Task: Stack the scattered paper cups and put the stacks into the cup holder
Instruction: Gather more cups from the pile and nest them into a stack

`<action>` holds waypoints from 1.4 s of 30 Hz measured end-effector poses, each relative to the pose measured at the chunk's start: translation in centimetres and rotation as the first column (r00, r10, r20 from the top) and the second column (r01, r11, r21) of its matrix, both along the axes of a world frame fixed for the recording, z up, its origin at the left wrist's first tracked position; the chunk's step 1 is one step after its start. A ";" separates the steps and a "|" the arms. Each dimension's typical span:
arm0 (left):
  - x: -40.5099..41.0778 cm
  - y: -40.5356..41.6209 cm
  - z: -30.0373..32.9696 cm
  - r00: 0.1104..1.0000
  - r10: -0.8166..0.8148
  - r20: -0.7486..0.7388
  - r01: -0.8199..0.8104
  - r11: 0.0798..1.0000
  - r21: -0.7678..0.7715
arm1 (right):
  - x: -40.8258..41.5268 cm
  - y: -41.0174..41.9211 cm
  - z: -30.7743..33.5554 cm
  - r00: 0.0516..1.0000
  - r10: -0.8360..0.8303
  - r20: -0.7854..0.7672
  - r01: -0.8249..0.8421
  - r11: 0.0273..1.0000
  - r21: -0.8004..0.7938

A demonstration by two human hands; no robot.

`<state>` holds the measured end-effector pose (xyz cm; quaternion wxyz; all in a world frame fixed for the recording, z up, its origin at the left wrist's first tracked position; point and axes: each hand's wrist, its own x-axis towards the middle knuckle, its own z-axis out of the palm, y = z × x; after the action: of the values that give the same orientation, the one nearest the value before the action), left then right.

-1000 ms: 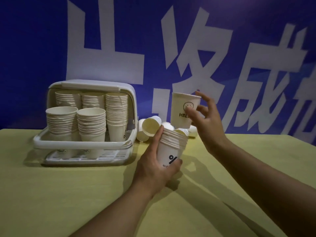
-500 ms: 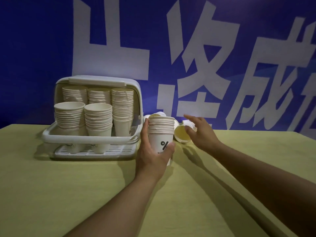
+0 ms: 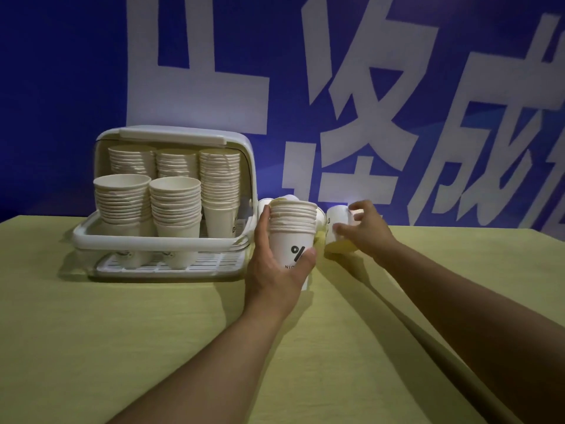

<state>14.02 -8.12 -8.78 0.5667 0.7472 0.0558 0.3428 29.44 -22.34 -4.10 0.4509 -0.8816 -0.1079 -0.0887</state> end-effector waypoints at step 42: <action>-1.7 -1.4 0.3 0.968 -0.252 -0.005 0.251 0.965 0.075 | -6.8 -8.3 -0.4 0.962 0.263 0.071 -0.153 0.739 -0.656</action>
<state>12.33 -9.54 -8.45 0.5773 0.7682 -0.0535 0.2716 22.63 -30.60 -4.54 0.1174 -0.9548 -0.2652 -0.0652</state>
